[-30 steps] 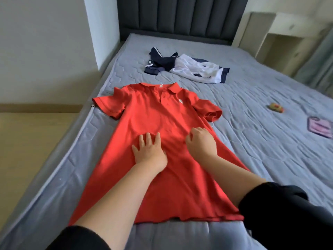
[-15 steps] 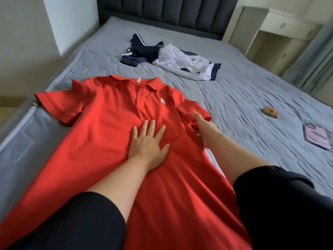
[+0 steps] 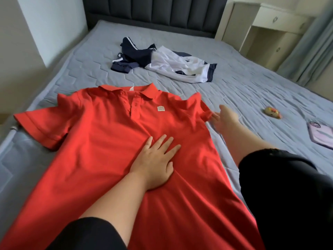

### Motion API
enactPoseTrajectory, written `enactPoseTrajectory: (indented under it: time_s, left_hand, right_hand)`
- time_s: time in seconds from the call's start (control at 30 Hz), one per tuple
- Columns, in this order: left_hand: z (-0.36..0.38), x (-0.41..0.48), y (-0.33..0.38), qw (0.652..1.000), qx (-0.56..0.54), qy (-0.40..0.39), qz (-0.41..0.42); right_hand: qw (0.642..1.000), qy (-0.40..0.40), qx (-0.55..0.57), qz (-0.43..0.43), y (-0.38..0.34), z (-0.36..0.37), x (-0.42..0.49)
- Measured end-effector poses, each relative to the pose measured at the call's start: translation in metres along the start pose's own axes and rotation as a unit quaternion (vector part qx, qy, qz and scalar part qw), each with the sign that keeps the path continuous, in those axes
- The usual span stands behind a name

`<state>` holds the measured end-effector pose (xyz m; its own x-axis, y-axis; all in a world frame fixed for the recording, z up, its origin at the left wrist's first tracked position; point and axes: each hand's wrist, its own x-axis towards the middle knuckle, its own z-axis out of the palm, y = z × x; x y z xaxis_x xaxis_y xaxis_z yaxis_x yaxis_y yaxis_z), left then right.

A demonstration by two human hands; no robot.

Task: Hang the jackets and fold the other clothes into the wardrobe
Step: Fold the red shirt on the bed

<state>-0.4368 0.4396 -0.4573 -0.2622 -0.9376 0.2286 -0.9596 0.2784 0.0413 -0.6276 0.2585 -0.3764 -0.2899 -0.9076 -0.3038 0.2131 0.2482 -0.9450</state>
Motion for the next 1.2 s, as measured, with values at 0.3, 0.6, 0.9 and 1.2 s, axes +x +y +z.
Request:
enactPoseTrajectory:
  time_s: [0.3,0.6,0.9,1.2]
  left_hand:
    - [-0.004,0.002,0.001,1.0,-0.012,0.019,-0.018]
    - [-0.011,-0.003,0.003,0.983,-0.006,0.094,-0.157]
    - [-0.006,-0.015,-0.03,0.937,-0.022,0.077,-0.339]
    - [-0.005,-0.008,-0.028,0.996,0.007,0.028,-0.082]
  right_hand:
    - [0.961,0.005,-0.277,0.005,0.029,0.012,-0.025]
    - [0.787,0.082,-0.507,-0.342,0.056,0.038,-0.07]
    - [0.698,-0.025,-0.69,-0.189,0.086,0.02,-0.05]
    - [0.803,0.104,-0.517,-0.277,0.065,-0.004,-0.034]
